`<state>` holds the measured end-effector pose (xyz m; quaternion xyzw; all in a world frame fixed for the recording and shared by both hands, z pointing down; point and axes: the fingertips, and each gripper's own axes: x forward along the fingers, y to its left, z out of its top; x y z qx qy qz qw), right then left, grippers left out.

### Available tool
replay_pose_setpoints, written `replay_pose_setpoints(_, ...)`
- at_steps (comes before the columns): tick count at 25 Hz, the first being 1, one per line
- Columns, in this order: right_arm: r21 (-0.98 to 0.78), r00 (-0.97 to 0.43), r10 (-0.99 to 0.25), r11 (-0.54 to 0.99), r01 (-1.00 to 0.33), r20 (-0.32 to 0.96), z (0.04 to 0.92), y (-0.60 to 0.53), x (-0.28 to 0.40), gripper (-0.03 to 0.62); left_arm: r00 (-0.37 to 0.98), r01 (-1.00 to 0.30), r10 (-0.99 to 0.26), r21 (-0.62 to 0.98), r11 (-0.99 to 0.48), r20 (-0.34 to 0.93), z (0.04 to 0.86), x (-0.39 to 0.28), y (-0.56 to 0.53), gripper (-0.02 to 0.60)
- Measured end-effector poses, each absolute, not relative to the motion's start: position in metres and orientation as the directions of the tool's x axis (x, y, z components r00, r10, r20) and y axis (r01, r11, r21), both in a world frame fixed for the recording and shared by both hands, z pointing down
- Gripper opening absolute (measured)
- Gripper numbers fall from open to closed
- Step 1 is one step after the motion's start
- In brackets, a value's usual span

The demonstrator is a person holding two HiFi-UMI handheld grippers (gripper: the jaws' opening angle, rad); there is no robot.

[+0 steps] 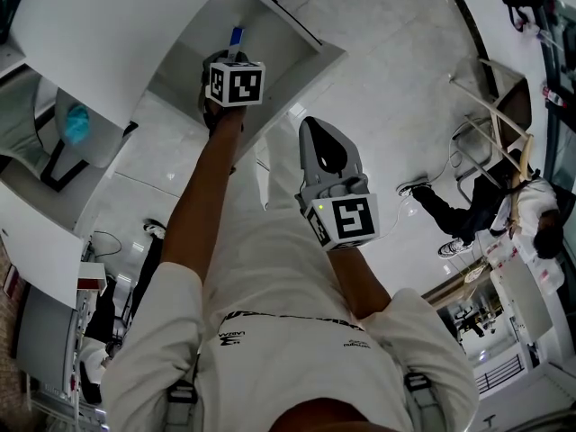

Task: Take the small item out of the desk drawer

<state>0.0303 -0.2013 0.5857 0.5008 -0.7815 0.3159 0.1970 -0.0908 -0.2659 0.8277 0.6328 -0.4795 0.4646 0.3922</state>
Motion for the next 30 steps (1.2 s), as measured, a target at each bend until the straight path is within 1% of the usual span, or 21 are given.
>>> replay_pose_setpoints(11,-0.282,-0.408,-0.687,0.295,-0.913,0.601,0.571,-0.199,0.040,0.000,0.103,-0.972,-0.289,0.034,-0.232,0.952,0.797,-0.091,-0.265,0.091)
replay_pose_setpoints(23,-0.274,-0.408,-0.727,0.304,-0.913,0.552,0.532,-0.193,0.041,0.000,0.122,-0.971,-0.385,0.031,-0.236,0.915,0.727,-0.086,-0.262,0.091)
replay_pose_setpoints(30,-0.260,-0.392,-0.758,0.296,-0.919,0.522,0.504,-0.185,0.044,0.000,0.161,-0.973,-0.456,0.064,-0.220,0.875,0.673,-0.082,-0.256,0.091)
